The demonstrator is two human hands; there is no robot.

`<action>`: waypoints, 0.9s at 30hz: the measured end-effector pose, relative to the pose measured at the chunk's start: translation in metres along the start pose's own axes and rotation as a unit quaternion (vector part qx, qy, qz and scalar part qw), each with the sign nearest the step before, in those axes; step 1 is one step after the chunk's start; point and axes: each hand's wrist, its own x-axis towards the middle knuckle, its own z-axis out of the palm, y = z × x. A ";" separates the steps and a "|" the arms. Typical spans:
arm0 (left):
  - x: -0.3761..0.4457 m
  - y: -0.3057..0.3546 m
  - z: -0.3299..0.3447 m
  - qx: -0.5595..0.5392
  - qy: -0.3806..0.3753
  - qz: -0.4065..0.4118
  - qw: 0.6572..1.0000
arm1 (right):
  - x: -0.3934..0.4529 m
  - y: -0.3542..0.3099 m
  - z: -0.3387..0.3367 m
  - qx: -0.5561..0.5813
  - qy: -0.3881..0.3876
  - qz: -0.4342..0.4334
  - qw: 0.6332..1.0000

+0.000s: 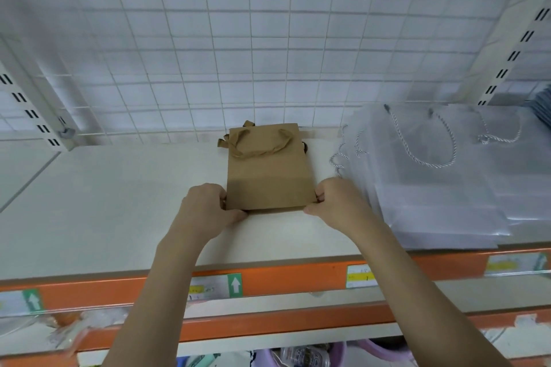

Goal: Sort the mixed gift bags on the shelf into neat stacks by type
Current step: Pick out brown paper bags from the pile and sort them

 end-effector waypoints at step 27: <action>0.009 0.000 0.018 0.061 0.108 0.011 0.992 | 0.011 -0.003 0.020 -0.170 0.086 -0.057 0.980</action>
